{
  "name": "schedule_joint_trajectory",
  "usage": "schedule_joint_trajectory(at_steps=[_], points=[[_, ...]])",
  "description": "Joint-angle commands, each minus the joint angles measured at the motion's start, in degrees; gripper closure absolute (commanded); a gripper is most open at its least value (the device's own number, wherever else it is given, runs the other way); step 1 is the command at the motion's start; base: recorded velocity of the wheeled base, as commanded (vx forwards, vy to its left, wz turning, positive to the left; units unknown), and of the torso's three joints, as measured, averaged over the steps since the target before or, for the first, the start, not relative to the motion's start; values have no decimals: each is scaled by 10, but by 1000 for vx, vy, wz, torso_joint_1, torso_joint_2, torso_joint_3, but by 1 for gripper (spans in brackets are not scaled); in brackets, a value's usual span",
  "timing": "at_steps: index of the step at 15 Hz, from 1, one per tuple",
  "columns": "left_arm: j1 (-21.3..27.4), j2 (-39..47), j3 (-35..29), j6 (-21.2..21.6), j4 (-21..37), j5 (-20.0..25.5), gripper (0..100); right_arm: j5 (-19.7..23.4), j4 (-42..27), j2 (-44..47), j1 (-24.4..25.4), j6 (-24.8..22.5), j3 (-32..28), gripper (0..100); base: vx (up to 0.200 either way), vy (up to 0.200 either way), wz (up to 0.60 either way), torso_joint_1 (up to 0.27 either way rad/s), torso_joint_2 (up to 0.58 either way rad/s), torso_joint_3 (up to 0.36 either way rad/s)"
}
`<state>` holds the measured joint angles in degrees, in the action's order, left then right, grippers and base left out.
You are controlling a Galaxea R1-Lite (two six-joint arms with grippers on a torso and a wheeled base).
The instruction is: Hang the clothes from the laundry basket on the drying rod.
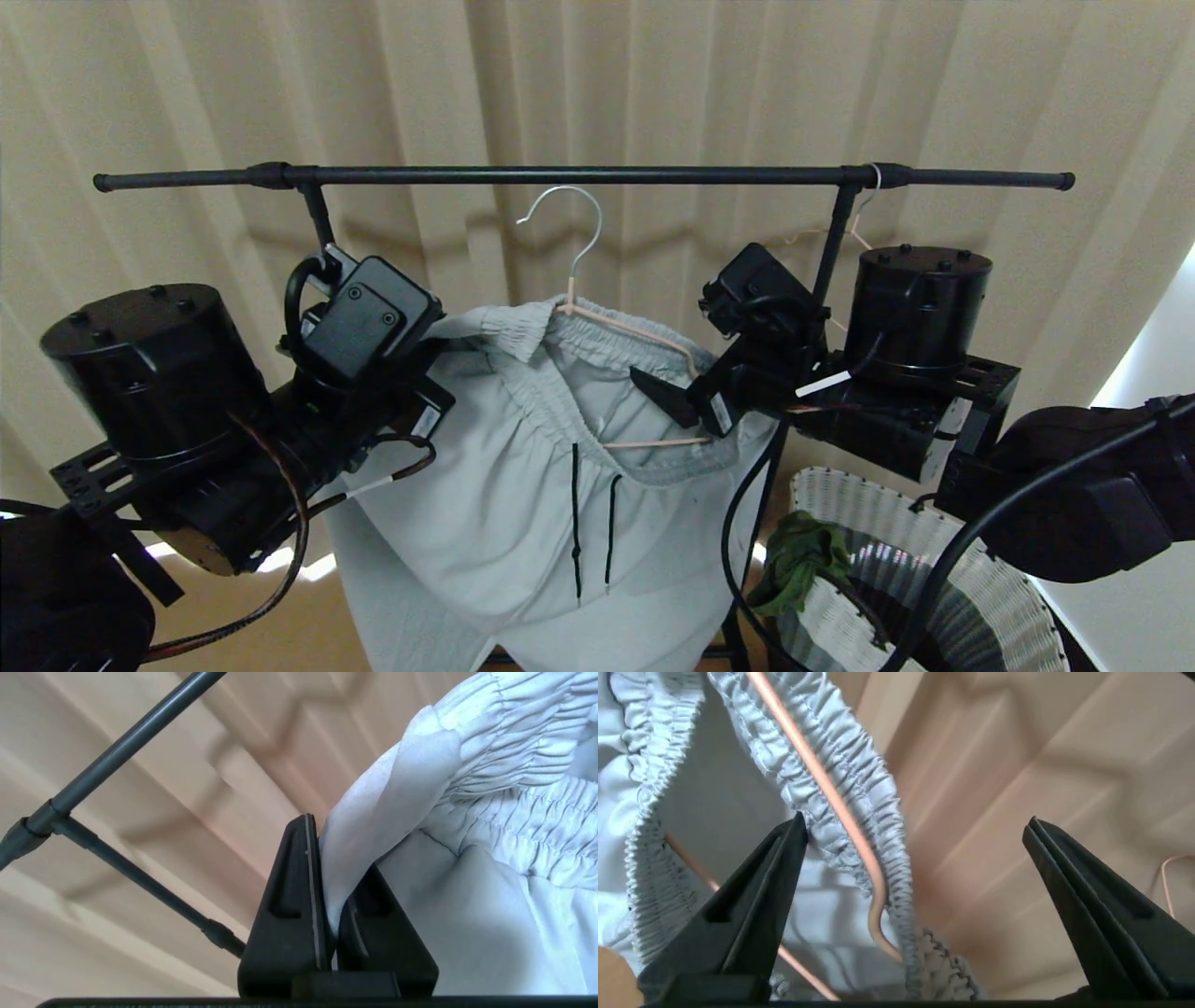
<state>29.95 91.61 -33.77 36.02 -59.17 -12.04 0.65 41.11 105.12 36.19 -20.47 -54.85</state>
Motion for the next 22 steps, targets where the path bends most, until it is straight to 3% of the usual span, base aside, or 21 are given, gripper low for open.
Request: schedule_joint_trajectory(at_steps=[1, 6, 7, 20, 21, 22], points=[[1, 0, 4, 0, -6, 1, 100, 1, 2, 3, 0, 1, -1, 0, 0, 0, 0, 0, 0, 0], [0, -1, 11, 0, -18, 20, 100, 2, 2, 3, 0, 1, -3, 0, 0, 0, 0, 0, 0, 0], [1, -1, 11, 0, -19, 20, 100, 2, 2, 3, 0, 1, -1, 100, 0, 0, 0, 0, 0, 0], [-1, -6, 14, 0, -17, 21, 100, 3, 3, -3, 0, 2, -3, 100, 0, 0, 0, 0, 0, 0], [-1, -6, 16, 0, -18, 21, 0, 2, 3, -4, 0, 2, -3, 100, 0, 0, 0, 0, 0, 0], [0, -6, 16, -1, -18, 21, 0, 2, 3, -5, -1, 2, -2, 100, 0, 0, 0, 0, 0, 0]])
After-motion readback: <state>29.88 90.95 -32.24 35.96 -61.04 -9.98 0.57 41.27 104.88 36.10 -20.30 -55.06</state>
